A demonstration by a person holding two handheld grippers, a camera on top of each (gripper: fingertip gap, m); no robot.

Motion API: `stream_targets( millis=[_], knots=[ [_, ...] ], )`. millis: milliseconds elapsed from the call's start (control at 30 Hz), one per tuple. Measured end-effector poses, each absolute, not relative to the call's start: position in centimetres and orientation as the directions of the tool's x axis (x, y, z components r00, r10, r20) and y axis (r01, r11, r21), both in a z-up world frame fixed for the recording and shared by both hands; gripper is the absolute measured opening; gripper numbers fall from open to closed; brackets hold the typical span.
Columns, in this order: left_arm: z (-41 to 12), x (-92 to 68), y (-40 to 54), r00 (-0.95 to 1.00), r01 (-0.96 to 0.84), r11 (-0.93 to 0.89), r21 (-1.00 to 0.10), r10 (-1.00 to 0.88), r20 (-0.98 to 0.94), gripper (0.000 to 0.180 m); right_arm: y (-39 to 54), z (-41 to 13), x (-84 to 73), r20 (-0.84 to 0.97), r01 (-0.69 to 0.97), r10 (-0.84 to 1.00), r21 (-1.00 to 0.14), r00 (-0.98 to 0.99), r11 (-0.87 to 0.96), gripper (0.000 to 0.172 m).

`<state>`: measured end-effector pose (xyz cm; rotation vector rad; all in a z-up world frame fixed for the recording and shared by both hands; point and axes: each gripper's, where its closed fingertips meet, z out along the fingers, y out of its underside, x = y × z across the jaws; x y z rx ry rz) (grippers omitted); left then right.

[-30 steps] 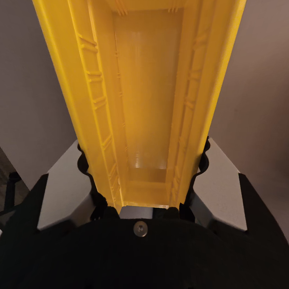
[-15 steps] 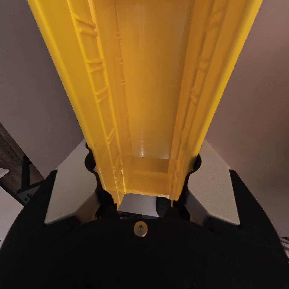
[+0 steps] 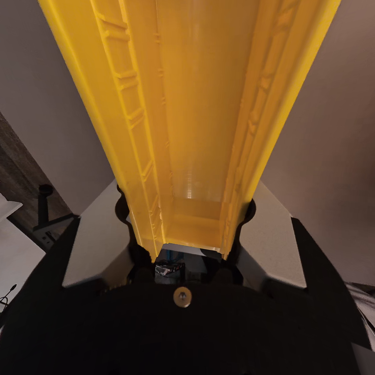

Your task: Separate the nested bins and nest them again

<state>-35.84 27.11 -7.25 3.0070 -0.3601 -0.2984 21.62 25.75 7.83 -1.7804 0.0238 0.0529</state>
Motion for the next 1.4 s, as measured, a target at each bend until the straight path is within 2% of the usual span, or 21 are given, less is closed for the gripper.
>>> stream_targets(
  millis=[167, 267, 433, 633, 833, 1133, 1400],
  knots=[
    [-2.9, -32.2, 26.1, 0.951, -0.241, -0.963, 0.123, -0.26, -0.167, 0.117, 25.6, 7.9, 22.0, -0.065, -0.061, 0.014, -0.977, 0.998, -0.206, 0.12],
    [0.0, -27.3, 25.5, 0.964, -0.247, -0.964, 0.094, -0.255, -0.074, 0.118, 25.6, 7.9, 22.2, -0.076, -0.071, 0.013, -0.976, 0.997, -0.207, 0.12],
    [4.8, -16.1, 23.7, 0.922, -0.371, -0.927, 0.054, -0.362, 0.136, 0.118, 25.6, 7.5, 22.6, -0.087, -0.083, 0.011, -0.972, 0.996, -0.22, 0.12],
    [8.7, -7.8, 22.6, 0.882, -0.444, -0.896, 0.018, -0.434, 0.184, 0.119, 25.7, 7.2, 22.7, -0.096, -0.09, 0.014, -0.969, 0.995, -0.229, 0.12],
    [7.4, -2.5, 22.0, 0.858, -0.446, -0.894, 0.035, -0.416, 0.302, 0.12, 25.5, 7.2, 23.1, -0.121, -0.113, 0.02, -0.966, 0.992, -0.232, 0.121],
    [2.6, -2.6, 23.4, 0.909, -0.385, -0.917, 0.102, -0.358, 0.214, 0.121, 25.1, 7.6, 23.7, -0.17, -0.159, 0.031, -0.963, 0.985, -0.215, 0.12],
    [0.8, -2.2, 24.2, 0.94, -0.324, -0.936, 0.135, -0.304, 0.153, 0.122, 25.1, 7.5, 24.0, -0.19, -0.179, 0.031, -0.96, 0.981, -0.217, 0.12]
  ],
)
